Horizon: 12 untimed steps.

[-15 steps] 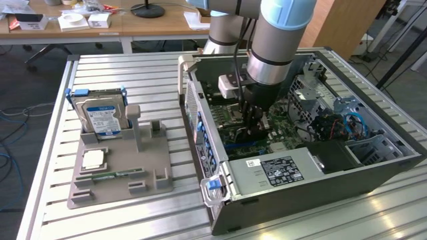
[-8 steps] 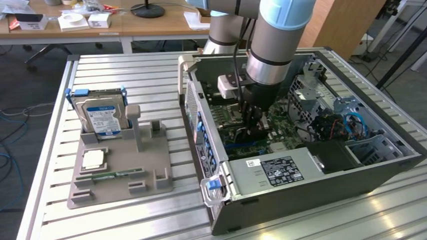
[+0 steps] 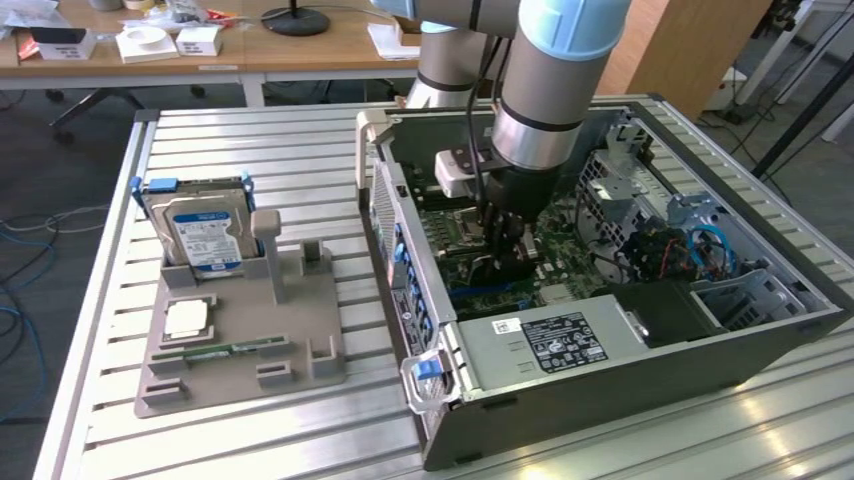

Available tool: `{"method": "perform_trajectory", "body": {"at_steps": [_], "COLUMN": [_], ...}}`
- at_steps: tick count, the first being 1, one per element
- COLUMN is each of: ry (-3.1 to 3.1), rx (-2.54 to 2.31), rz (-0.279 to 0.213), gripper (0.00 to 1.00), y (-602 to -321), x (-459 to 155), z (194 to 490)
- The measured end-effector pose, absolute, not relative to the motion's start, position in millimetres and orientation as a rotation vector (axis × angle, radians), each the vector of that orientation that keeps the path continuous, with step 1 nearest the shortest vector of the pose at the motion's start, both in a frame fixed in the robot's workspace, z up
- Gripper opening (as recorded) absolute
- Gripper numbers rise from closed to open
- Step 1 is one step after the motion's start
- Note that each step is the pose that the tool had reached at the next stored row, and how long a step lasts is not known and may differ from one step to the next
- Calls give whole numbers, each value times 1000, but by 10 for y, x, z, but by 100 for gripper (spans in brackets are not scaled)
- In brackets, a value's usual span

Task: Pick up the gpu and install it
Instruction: 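Insert the gpu into the slot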

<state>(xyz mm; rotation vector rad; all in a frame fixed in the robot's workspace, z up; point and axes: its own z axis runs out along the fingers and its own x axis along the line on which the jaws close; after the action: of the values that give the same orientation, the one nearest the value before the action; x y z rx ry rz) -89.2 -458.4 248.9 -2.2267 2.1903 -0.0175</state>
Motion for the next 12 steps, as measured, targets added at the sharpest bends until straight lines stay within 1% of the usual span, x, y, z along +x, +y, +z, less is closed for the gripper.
{"method": "perform_trajectory", "body": {"at_steps": [7,9,10,12], "ry": [2190,2190,2190,2190], "rx": [-2227,-2227,-2227,-2227], "rz": [-17,-17,-17,-17], "gripper": [26,28,34,34], "y": [-4583,-4583,-4583,-4583], "x": [-891,-891,-892,-891], "z": [2487,2487,2487,2487]}}
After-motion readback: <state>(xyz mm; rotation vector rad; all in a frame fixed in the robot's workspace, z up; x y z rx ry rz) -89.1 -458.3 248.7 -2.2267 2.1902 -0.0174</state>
